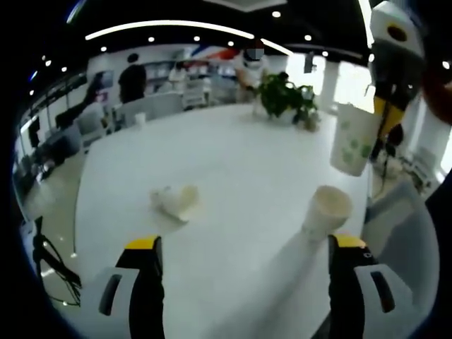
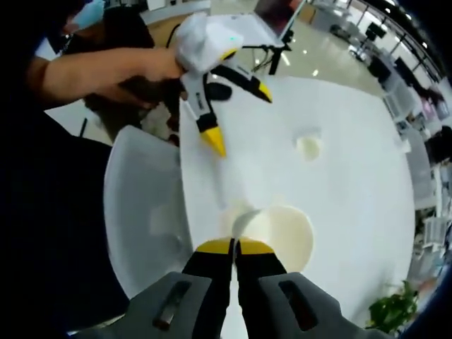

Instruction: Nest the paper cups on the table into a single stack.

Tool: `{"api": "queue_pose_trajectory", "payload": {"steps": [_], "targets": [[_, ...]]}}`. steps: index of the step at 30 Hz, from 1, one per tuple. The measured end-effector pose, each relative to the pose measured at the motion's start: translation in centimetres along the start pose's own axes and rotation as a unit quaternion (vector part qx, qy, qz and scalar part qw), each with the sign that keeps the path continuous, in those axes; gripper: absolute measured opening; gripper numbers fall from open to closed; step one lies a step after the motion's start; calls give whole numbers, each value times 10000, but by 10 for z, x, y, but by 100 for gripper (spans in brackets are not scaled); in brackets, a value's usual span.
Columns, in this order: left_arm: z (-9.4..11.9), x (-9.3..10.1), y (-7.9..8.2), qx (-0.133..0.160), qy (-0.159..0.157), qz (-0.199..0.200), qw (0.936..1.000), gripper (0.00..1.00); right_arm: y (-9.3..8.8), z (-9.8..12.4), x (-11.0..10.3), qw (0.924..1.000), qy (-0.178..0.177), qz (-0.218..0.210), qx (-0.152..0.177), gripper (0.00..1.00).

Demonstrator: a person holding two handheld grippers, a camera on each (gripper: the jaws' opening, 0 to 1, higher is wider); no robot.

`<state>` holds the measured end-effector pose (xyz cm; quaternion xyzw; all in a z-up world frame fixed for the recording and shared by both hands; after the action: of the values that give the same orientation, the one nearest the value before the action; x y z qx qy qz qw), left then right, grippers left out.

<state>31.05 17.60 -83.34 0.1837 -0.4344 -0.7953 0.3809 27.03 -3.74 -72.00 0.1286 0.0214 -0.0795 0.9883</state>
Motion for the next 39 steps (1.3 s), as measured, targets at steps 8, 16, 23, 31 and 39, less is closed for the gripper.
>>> {"api": "queue_pose_trajectory", "payload": {"steps": [8,16,23,31,39], "targets": [[-2,-1,2,5,10,30,10000,95,-2,-14,6,9999,105,-33,-19,0],[-5,-4,5,-4,32,42,10000,94,-7,-26,13,9998,171,-106,-38,0],[-8,-5,7,-6,19,82,10000,94,-9,-45,16,9995,221,-207,-62,0],[-9,-6,6,-13,19,76,10000,93,-12,-60,15,9992,292,-249,-127,0],[-8,-8,6,-6,39,91,10000,93,-12,-73,17,9991,275,-305,-138,0]]}}
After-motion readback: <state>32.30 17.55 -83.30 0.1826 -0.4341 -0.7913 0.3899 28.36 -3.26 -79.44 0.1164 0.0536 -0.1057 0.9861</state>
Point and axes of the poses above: the point that each gripper's makers call its tool centre point, and the gripper's own axes: z roughly backward along the fingers, x roughly to its right, y roughly out of its top, the point moved 8 cm from there along z, roughly backward along the fingers, and after that the axes turned 6 degrees about y, right-handed, at the moved point
